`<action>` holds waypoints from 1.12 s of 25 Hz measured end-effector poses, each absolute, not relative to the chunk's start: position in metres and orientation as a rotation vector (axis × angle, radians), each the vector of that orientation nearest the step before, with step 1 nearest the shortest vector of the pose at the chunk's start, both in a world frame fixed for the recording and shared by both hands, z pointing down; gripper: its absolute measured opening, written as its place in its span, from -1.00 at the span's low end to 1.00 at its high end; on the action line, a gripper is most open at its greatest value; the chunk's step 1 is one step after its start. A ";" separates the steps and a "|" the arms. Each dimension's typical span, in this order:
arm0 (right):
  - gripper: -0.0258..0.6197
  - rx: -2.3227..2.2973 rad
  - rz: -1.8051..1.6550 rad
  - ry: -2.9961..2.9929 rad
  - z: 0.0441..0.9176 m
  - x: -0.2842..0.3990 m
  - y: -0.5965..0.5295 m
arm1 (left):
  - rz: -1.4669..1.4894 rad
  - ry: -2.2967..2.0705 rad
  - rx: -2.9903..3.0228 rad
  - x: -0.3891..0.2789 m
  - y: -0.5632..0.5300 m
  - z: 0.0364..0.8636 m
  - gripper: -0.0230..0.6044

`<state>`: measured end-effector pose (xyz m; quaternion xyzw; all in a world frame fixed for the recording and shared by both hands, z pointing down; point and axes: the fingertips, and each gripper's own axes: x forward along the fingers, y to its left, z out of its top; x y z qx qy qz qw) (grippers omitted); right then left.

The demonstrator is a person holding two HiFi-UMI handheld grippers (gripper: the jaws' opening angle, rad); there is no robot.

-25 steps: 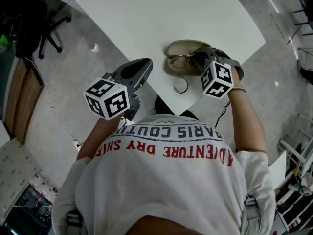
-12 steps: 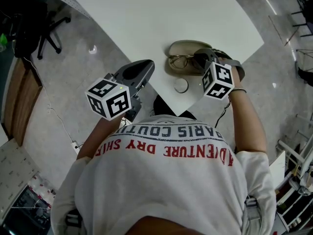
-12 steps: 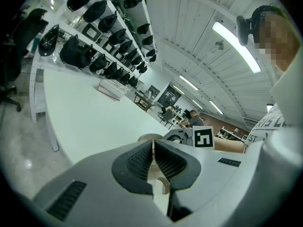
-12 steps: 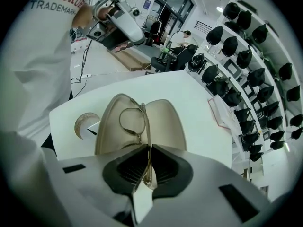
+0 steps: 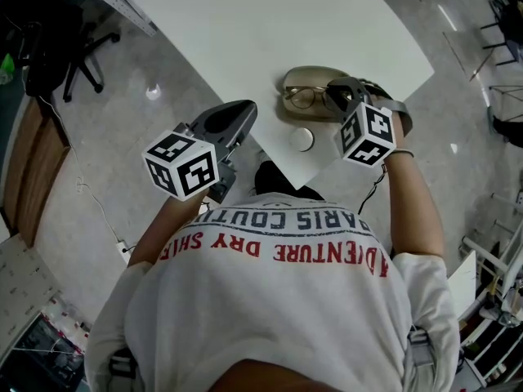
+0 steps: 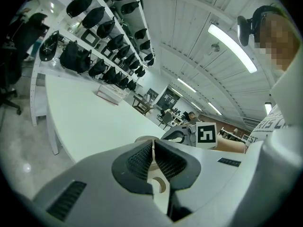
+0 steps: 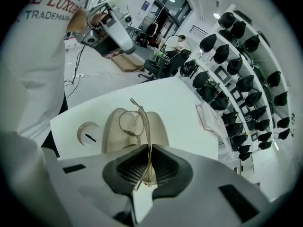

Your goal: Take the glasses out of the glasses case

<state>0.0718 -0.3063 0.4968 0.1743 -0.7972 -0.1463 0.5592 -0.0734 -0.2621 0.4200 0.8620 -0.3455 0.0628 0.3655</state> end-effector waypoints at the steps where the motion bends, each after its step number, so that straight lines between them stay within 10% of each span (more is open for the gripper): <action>1: -0.80 0.427 -0.348 -1.887 0.491 0.071 -0.305 | 0.159 -0.889 2.220 -0.074 -0.260 0.418 -0.81; 28: -0.80 1.014 0.107 -2.530 0.330 0.052 -0.178 | 0.122 -0.787 2.440 -0.067 -0.179 0.339 -0.81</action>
